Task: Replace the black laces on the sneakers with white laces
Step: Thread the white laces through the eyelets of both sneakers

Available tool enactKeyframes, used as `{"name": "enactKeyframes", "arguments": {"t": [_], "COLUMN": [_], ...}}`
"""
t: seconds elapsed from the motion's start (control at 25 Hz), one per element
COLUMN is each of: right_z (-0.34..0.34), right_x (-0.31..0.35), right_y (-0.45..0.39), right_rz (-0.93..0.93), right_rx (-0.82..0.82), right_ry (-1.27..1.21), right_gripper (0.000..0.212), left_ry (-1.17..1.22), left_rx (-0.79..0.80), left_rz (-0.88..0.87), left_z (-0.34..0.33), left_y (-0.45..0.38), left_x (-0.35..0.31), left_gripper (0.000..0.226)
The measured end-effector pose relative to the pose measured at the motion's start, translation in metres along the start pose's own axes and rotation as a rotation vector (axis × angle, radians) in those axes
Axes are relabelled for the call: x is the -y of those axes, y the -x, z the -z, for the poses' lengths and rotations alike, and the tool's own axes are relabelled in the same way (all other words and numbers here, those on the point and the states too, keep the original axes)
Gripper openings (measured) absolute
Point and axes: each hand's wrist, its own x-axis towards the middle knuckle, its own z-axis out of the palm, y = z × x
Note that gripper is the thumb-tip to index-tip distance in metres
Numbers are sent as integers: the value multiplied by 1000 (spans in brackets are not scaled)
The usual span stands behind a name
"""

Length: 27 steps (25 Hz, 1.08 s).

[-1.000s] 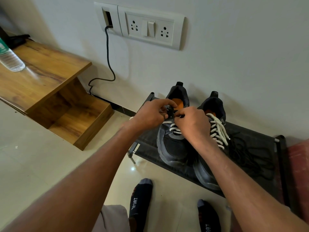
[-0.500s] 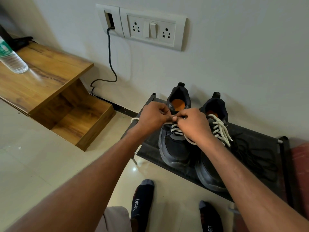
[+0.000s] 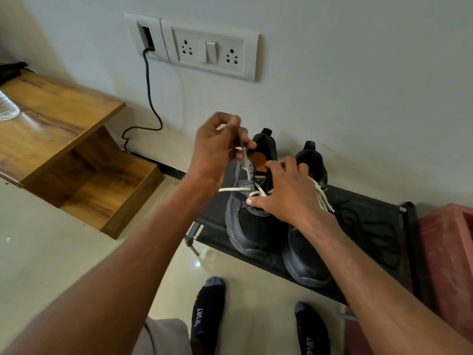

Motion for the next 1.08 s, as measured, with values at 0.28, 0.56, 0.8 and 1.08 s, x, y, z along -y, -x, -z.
{"name": "enactKeyframes", "arguments": {"t": [0.28, 0.56, 0.8, 1.08], "right_z": [-4, -4, -6, -9], "right_x": [3, 5, 7, 7], "right_y": [1, -3, -1, -2], "right_rz": [49, 52, 56, 28], "right_rx": [-33, -7, -15, 8], "right_ry": [-40, -89, -133, -193], "right_gripper": [101, 98, 95, 94], "left_ry": [-1195, -36, -1075, -509], "left_rx": [272, -23, 236, 100], "left_rz": [42, -50, 17, -29], "left_z": [13, 12, 18, 28], "left_y": [-2, -4, -6, -12], "left_x": [36, 0, 30, 20], "left_gripper": [28, 16, 32, 11]}}
